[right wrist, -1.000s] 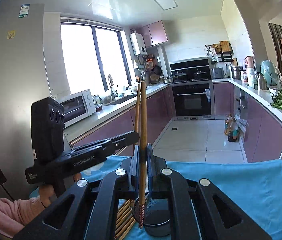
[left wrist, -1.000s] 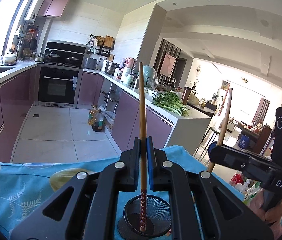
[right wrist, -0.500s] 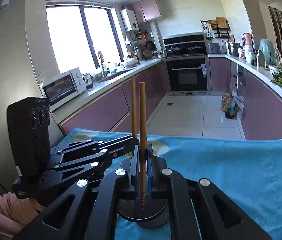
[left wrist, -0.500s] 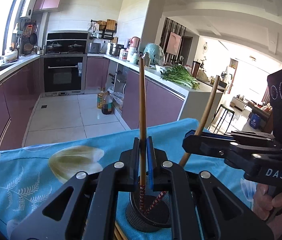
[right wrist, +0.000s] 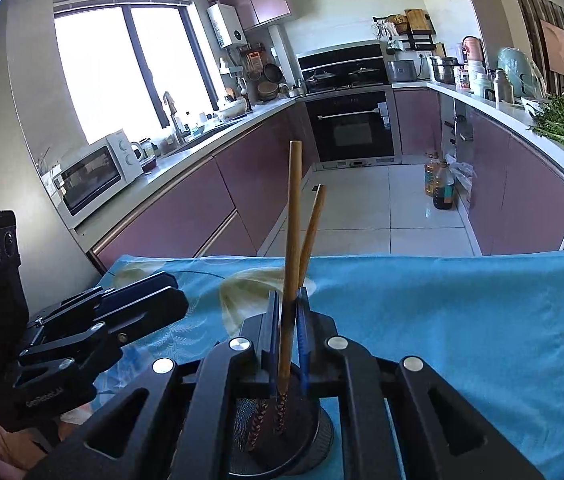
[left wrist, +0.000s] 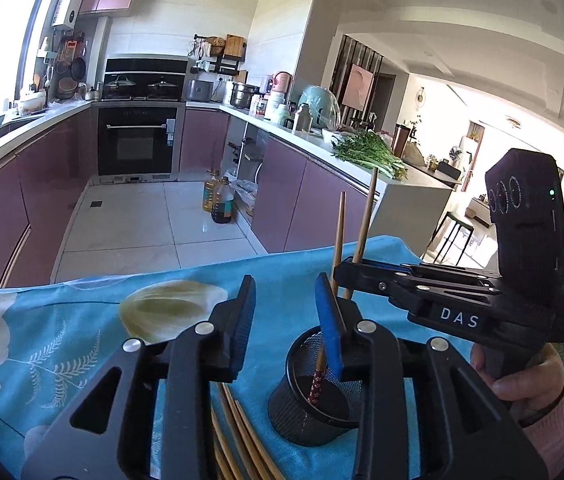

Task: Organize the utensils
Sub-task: 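Open both tools to drop the chopsticks into the mesh holder, then grasp a chopstick from the pile with the right tool while the left tool grasps one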

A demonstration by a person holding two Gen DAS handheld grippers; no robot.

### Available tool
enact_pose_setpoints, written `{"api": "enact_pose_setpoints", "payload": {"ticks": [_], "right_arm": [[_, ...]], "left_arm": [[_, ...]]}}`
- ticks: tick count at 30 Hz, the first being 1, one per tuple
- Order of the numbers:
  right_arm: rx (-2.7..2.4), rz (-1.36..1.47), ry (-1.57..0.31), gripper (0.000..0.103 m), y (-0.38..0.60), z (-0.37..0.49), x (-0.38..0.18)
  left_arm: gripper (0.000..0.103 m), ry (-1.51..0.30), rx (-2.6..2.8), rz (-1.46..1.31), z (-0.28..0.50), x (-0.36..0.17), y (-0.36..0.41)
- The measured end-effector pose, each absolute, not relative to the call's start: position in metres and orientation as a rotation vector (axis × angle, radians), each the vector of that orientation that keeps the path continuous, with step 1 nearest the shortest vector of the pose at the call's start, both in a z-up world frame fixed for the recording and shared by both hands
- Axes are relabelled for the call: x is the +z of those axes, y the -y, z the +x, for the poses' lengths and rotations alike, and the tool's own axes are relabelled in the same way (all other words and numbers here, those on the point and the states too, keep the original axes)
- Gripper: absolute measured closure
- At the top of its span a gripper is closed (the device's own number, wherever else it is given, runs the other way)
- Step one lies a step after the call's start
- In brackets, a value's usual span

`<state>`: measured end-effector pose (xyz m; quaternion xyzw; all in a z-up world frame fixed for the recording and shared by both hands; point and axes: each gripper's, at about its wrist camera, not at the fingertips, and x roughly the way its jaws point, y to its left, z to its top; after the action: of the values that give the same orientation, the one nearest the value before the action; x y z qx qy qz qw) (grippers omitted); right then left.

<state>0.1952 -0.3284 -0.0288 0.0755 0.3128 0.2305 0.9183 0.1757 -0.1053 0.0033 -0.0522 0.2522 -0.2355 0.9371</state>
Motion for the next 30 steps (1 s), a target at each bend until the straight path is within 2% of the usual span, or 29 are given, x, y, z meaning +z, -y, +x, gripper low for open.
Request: {"api": "enact_pose_setpoints", "payload": {"ticks": [7, 9, 12, 14, 18, 21, 27, 30], "right_arm": [[0.487, 0.18, -0.686, 0.093, 0.324, 0.206, -0.032], [0.472, 0.178, -0.688, 0.076, 0.324, 0.205, -0.034], [0.44, 0.144, -0.678, 0.061, 0.324, 0.197, -0.033], [0.425, 0.131, -0.671, 0.057, 0.326, 0.19, -0.032], [0.38, 0.103, -0.658, 0.043, 0.332, 0.176, -0.029], [0.333, 0.094, -0.636, 0.04, 0.34, 0.16, -0.028], [0.386, 0.113, -0.572, 0.04, 0.345, 0.11, -0.025], [0.484, 0.084, -0.621, 0.044, 0.326, 0.093, -0.038]], "left_arm": [[0.065, -0.513, -0.473, -0.122, 0.16, 0.003, 0.082], [0.064, -0.519, -0.469, -0.121, 0.156, 0.001, 0.077], [0.061, -0.541, -0.455, -0.11, 0.154, -0.003, 0.068], [0.059, -0.557, -0.45, -0.111, 0.151, -0.008, 0.061], [0.056, -0.598, -0.438, -0.103, 0.146, -0.021, 0.048], [0.053, -0.641, -0.432, -0.083, 0.141, -0.035, 0.04], [0.053, -0.754, -0.419, -0.051, 0.13, -0.071, 0.029], [0.053, -0.802, -0.42, -0.035, 0.128, -0.087, 0.03]]}}
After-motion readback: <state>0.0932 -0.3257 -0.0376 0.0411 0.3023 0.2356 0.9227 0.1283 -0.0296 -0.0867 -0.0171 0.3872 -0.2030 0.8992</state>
